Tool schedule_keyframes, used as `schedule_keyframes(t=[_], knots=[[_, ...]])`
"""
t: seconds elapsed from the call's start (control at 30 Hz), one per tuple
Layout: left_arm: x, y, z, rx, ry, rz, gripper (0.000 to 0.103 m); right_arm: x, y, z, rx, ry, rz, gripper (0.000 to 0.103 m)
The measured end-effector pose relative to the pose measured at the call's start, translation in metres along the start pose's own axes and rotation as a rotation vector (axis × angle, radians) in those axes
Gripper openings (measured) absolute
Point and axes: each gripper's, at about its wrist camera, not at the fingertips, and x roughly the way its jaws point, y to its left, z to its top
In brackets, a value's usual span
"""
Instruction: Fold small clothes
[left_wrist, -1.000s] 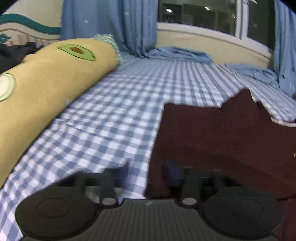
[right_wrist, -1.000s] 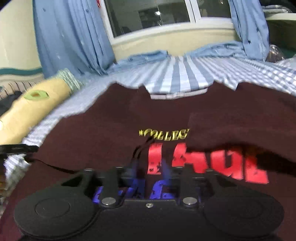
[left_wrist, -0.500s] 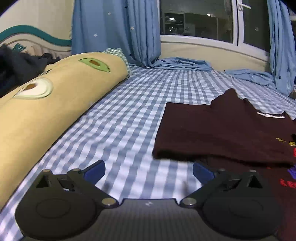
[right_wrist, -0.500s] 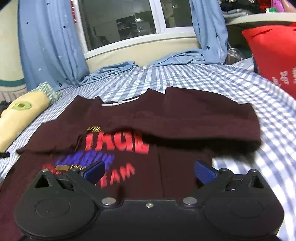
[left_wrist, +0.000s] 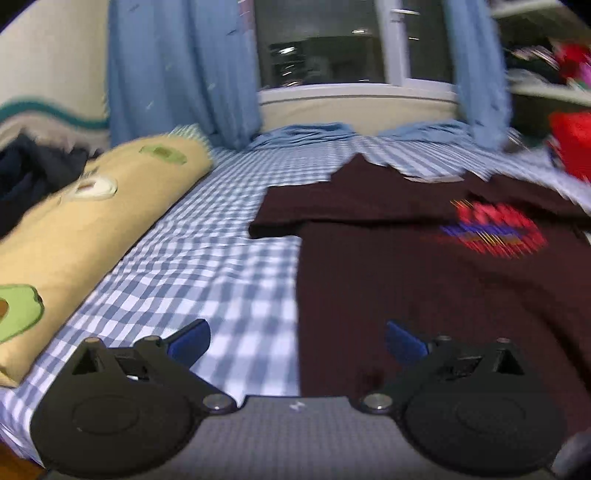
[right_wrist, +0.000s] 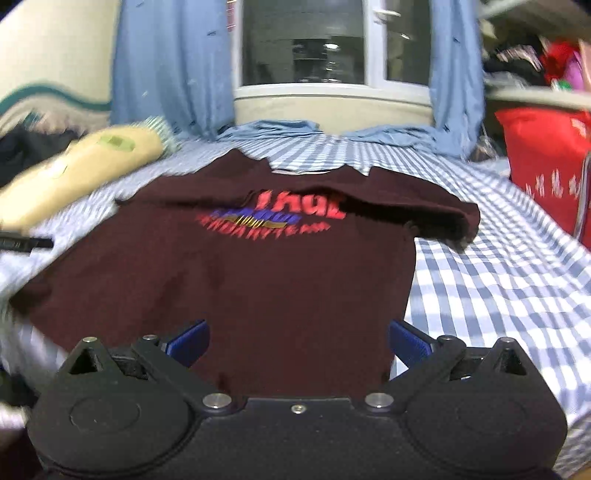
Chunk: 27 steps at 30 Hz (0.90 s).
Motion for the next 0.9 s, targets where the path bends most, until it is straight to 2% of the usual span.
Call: schedule_keyframes(t=[0.17,0.23,0.33,0.43,0.53,0.6,0.67,0.73,0.77,0.83,0.9], knots=[[-0.037,-0.034,-0.043,0.123,-0.069,-0.003,0.102,-0.024,0.04,-0.044,-0.248,0.016,-0.062,0.102],[-0.043,-0.047,-0.057,0.204,-0.105,0.023,0.102,-0.02,0.052,-0.059,-0.334,0.035,-0.099,0.102],[-0.051,-0.067,-0.074,0.345,-0.157,0.066,0.102,-0.014,0.059,-0.072,-0.394,0.028,-0.155,0.102],[-0.058,-0.074,-0.082,0.391,-0.181,0.066,0.102,-0.01,0.06,-0.078,-0.419,-0.008,-0.227,0.102],[-0.06,-0.079,-0.087,0.426,-0.175,0.036,0.102,-0.002,0.058,-0.081,-0.464,-0.032,-0.311,0.102],[-0.061,-0.084,-0.092,0.466,-0.198,0.048,0.102,0.003,0.055,-0.083,-0.503,-0.03,-0.337,0.101],[-0.063,-0.09,-0.096,0.515,-0.226,0.059,0.102,0.006,0.053,-0.086,-0.545,-0.045,-0.355,0.096],[-0.062,-0.092,-0.098,0.549,-0.239,0.066,0.103,0.007,0.048,-0.086,-0.57,-0.072,-0.386,0.08],[-0.062,-0.093,-0.097,0.561,-0.242,0.067,0.103,0.006,0.047,-0.085,-0.588,-0.081,-0.401,0.077],[-0.062,-0.093,-0.096,0.559,-0.235,0.058,0.103,0.003,0.045,-0.086,-0.649,-0.089,-0.416,0.076],[-0.062,-0.091,-0.095,0.553,-0.226,0.05,0.103,-0.003,0.044,-0.089,-0.702,-0.077,-0.372,0.076]])
